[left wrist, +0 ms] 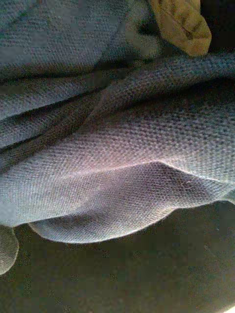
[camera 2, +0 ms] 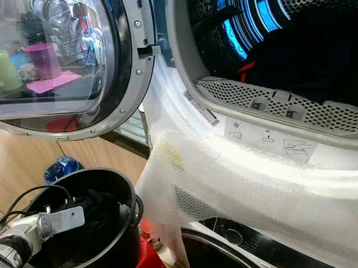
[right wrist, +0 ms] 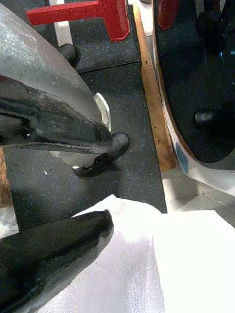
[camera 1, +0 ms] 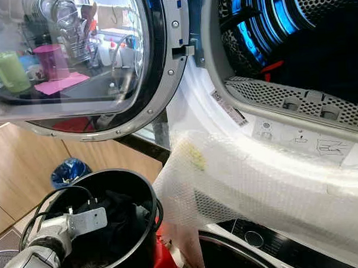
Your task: Clothes washing
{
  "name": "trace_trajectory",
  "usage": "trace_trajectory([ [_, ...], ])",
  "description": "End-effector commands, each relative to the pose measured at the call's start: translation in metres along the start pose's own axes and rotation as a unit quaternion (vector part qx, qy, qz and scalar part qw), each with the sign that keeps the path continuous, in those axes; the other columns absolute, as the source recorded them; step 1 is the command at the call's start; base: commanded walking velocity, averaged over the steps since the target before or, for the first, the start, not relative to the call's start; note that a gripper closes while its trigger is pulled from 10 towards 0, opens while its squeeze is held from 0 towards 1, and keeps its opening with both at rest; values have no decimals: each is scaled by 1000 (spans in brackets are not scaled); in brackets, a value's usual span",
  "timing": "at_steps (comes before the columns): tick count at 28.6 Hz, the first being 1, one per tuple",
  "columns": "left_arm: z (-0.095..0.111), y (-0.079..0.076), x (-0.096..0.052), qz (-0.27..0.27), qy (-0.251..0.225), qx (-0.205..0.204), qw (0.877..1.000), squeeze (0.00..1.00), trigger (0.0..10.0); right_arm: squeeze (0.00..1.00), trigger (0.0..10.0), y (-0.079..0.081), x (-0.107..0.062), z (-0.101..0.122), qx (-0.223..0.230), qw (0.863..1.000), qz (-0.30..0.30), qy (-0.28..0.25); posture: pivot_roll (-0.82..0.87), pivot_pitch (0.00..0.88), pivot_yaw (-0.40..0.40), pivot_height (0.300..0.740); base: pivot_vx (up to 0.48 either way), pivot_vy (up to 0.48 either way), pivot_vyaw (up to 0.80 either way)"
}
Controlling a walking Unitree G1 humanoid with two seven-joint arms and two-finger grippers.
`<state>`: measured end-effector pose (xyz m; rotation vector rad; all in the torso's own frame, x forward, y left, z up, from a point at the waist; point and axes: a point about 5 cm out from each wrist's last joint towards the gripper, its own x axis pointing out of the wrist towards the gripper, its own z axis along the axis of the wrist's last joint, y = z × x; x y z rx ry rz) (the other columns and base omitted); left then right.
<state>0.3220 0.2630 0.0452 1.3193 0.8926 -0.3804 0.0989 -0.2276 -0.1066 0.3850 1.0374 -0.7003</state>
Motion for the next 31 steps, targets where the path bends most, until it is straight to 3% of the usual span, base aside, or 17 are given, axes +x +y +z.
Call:
trace_trajectory([
  [1,2,-3,1,-9,-5,-11,1000,0,0,0,10000,3,0,0,0,1000,4,1,-85,0,64,740,0,0,0],
  [8,5,1,0,-3,-19,-6,1000,0,0,0,10000,8,-1,0,1,1000,8,0,-80,0,73,740,0,0,0],
  [11,14,6,-2,-8,-51,-33,998,0,0,0,10000,9,0,0,-3,1000,10,-1,-75,0,71,740,0,0,0],
  [14,27,11,-6,-47,-101,-72,991,0,0,0,10000,11,0,1,-11,1000,15,-2,-74,0,69,740,0,0,0],
  [16,29,22,-11,-91,-130,-104,982,0,0,0,10000,13,-1,1,-14,1000,20,0,-72,0,69,740,0,0,0],
  [22,21,57,-32,-149,-188,-98,966,0,0,0,10000,15,-1,-1,-21,999,26,3,-48,0,72,740,0,0,0],
  [25,23,73,-47,-190,-241,-86,948,0,0,0,10000,17,-1,-1,-20,999,27,4,-41,0,74,740,0,0,0],
  [26,26,80,-60,-222,-300,-64,925,0,0,0,10000,18,-1,-2,-18,999,30,5,-38,0,76,740,0,0,0],
  [28,28,84,-71,-242,-343,-45,906,0,0,0,10000,19,-1,-2,-16,999,32,6,-30,0,78,740,0,0,0],
  [30,30,93,-89,-278,-390,-38,877,0,0,0,10000,21,-1,-2,-14,999,36,7,-22,0,79,740,0,0,0],
  [31,30,93,-89,-278,-390,-38,877,0,0,0,10000,21,-1,-2,-14,999,36,7,-22,0,79,740,0,0,0],
])
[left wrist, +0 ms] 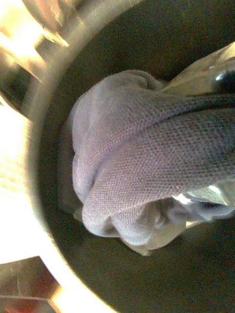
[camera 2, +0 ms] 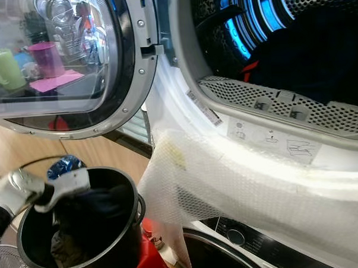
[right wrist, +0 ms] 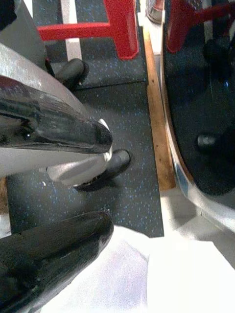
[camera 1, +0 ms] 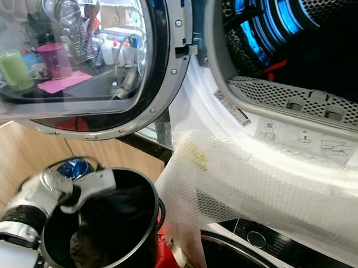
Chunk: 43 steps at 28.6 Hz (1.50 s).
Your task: Clothes washing
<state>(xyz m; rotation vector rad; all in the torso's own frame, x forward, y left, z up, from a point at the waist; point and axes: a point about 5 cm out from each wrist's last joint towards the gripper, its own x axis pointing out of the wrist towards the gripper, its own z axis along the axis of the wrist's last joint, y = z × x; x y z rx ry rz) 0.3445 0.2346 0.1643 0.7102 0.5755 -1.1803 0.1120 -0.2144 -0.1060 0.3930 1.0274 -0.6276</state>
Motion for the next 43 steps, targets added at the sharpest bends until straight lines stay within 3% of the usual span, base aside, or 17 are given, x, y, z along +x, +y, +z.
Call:
trace_trajectory([
  [1,13,2,-14,-20,-41,3,999,0,0,0,10000,3,-1,-4,0,1000,6,8,-17,0,80,740,0,0,0],
  [2,28,5,-18,-27,-83,4,996,0,0,0,10000,4,-1,-4,0,1000,8,9,-9,0,84,740,0,0,0],
  [4,36,6,-20,-33,-106,5,994,0,0,0,10000,5,-1,-5,0,1000,10,10,-9,0,84,740,0,0,0],
  [7,65,-5,-15,-96,-192,25,977,0,0,0,10000,6,-1,-5,3,1000,12,11,-7,0,92,740,0,0,0],
  [8,65,-5,-15,-96,-192,25,977,0,0,0,10000,6,-1,-5,3,1000,12,11,-7,0,92,740,0,0,0],
  [11,90,-16,-10,-140,-241,50,959,0,0,0,10000,7,-1,-5,4,1000,14,11,-5,0,89,740,0,0,0],
  [13,139,-27,-8,-192,-315,98,924,0,0,0,10000,9,0,-3,0,1000,21,8,-5,0,90,740,0,0,0],
  [16,161,-32,-3,-215,-345,117,906,0,0,0,10000,9,0,-2,3,1000,20,6,-13,0,98,740,0,0,0],
  [17,176,-36,0,-233,-370,128,890,0,0,0,10000,10,0,-1,4,1000,20,5,-16,0,101,740,0,0,0],
  [23,219,-56,14,-294,-434,154,838,0,0,0,10000,10,-1,-2,-2,1000,21,5,-29,0,110,740,0,0,0],
  [24,222,-58,15,-298,-438,153,834,0,0,0,10000,10,-1,-2,-4,1000,20,5,-32,0,111,740,0,0,0],
  [28,217,-68,31,-317,-425,138,837,0,0,0,10000,11,-1,-2,-14,1000,19,-4,-53,0,119,740,0,0,0],
  [29,204,-68,39,-313,-410,120,848,0,0,0,10000,10,-1,-2,-19,1000,16,-8,-61,0,121,740,0,0,0],
  [32,194,-65,46,-294,-393,104,865,0,0,0,10000,7,-1,-2,-35,999,16,-11,-63,0,119,740,0,0,0],
  [34,182,-64,55,-266,-362,105,887,0,0,0,10000,4,-2,-3,-64,998,16,-15,-63,0,116,740,0,0,0],
  [36,172,-69,62,-254,-353,82,897,0,0,0,10000,-1,-2,-3,-93,995,18,-24,-66,0,109,740,0,0,0],
  [43,158,-83,76,-253,-343,44,904,0,0,0,10000,-5,-5,3,-196,976,58,-71,-79,0,107,740,0,0,0],
])
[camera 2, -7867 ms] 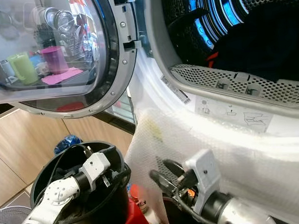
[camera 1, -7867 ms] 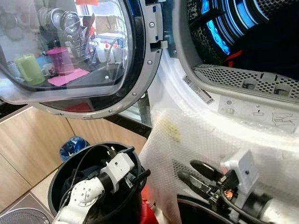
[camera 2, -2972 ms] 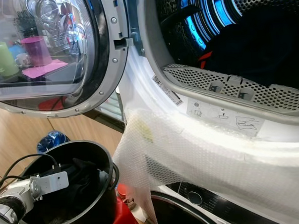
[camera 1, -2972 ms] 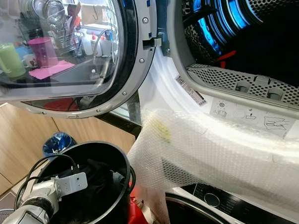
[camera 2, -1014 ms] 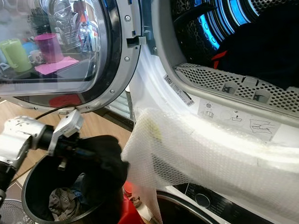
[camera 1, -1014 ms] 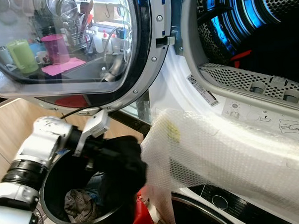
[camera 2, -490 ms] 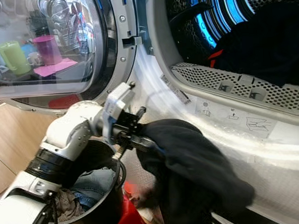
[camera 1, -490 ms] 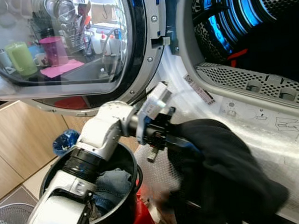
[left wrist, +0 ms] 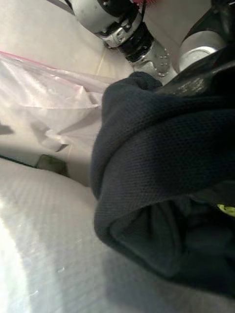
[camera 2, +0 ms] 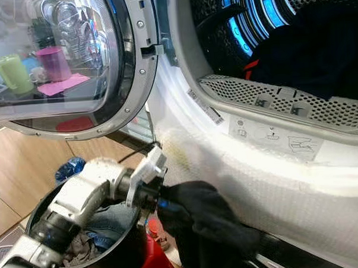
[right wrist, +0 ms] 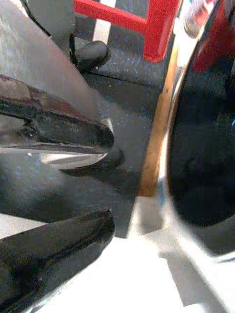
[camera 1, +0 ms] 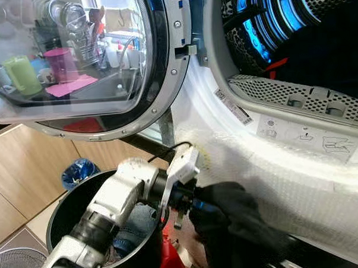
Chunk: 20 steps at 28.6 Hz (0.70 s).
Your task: Clothes washing
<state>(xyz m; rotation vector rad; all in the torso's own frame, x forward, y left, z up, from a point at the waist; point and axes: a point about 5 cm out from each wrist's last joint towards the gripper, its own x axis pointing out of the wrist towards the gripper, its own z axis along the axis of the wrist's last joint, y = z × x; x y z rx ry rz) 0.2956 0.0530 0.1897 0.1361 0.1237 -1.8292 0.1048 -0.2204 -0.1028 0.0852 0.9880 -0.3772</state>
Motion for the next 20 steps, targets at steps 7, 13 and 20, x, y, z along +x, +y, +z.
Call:
trace_trajectory([
  [7,-16,-11,18,-3,22,-4,1000,0,0,0,10000,-5,-12,27,-85,982,74,-148,-96,0,101,740,0,0,0],
  [13,-30,-15,15,1,42,-26,999,0,0,1000,10000,-36,-45,59,-74,953,124,-267,-107,0,104,740,0,0,0],
  [20,-40,-14,14,6,84,-18,996,0,0,1000,10000,-77,-79,57,-121,942,161,-268,-115,0,105,740,0,0,0],
])
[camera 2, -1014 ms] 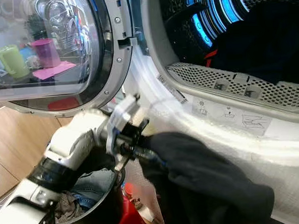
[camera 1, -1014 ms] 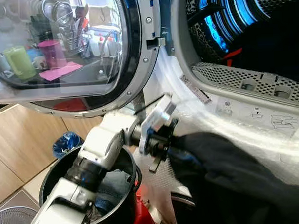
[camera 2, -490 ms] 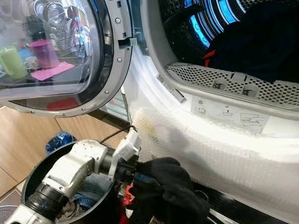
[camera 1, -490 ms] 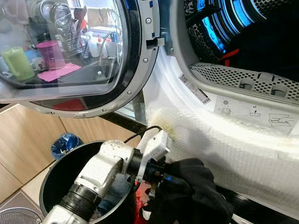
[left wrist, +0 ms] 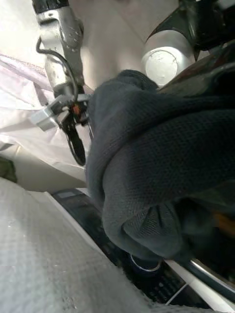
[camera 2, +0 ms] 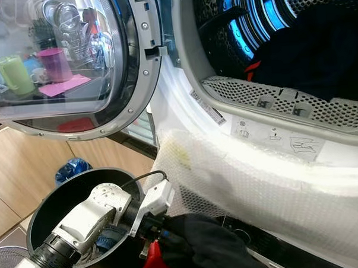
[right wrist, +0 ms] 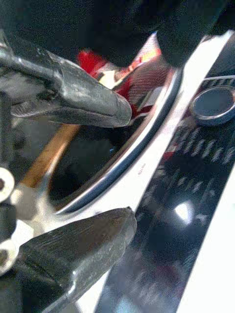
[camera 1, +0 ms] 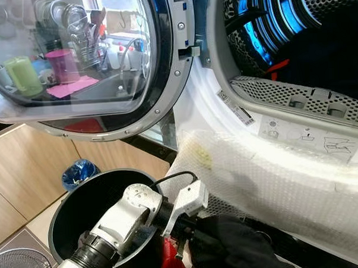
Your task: Clothes washing
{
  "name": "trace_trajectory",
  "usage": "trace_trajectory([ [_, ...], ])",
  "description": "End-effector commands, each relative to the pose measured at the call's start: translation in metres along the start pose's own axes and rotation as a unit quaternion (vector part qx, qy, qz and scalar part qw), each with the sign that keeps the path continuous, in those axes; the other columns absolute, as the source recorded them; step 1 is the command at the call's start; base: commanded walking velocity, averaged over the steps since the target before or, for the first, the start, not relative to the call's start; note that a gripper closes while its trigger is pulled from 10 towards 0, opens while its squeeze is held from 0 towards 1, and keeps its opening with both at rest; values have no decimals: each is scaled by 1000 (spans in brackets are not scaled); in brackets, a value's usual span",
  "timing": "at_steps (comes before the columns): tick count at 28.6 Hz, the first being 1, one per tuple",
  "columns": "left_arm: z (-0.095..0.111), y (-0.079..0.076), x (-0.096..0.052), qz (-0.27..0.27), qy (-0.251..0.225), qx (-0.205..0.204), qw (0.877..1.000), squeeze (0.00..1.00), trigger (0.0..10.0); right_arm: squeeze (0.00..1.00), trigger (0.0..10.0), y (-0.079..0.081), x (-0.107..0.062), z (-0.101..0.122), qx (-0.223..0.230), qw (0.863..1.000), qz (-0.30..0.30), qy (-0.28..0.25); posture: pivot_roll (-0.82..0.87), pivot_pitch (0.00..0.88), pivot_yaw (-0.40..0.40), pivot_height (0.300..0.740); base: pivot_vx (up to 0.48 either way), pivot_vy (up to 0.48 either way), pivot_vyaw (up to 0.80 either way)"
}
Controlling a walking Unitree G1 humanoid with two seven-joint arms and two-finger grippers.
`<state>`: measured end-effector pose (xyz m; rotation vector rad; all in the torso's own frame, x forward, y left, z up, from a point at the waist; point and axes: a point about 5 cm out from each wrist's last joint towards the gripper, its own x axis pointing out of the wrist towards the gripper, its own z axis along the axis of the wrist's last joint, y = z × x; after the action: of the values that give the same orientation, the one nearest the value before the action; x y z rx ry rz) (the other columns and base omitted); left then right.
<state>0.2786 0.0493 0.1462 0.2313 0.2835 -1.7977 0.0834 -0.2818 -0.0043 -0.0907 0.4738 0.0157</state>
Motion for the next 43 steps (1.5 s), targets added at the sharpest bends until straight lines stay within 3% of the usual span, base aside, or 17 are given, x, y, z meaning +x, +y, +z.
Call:
trace_trajectory([
  [1,1,0,-1,-1,9,13,1000,0,0,1000,10000,-5,-6,7,6,1000,15,-6,-115,0,105,740,0,0,0],
  [8,1,0,-1,-1,11,14,1000,0,0,1000,10000,-5,-15,15,16,999,31,3,-115,0,105,740,0,0,0],
  [10,-13,4,10,17,32,5,999,0,0,1000,10000,22,-20,54,13,984,168,-58,-114,11,109,740,0,0,0],
  [12,-23,3,22,24,46,-1,999,0,0,1000,10000,46,-25,68,7,963,263,-62,-111,21,116,740,0,0,0],
  [20,-27,-2,42,14,43,-3,999,0,0,1000,10000,77,-30,65,3,939,342,-13,-123,40,125,740,0,0,0],
  [22,-27,-3,46,7,38,-6,999,0,0,1000,10000,80,-25,64,-11,943,333,-11,-123,40,125,740,0,0,0],
  [23,-26,-4,49,-1,33,-10,999,0,0,929,10000,82,-19,64,-15,949,316,-15,-123,40,125,740,0,0,0],
  [24,-26,-4,50,-3,32,-10,999,0,0,27,10000,81,-15,65,-22,952,303,-21,-123,49,127,740,0,0,0],
  [32,-19,0,53,1,22,-7,1000,0,0,0,10000,88,5,75,-15,963,267,-42,-121,53,136,740,0,0,0],
  [39,-9,4,53,4,-4,-12,1000,0,0,0,10000,102,2,71,-11,942,334,-7,-110,51,123,740,0,0,0],
  [43,-9,4,53,5,-1,-6,1000,0,0,0,10000,103,8,71,-7,945,326,-8,-107,51,117,740,0,0,0],
])
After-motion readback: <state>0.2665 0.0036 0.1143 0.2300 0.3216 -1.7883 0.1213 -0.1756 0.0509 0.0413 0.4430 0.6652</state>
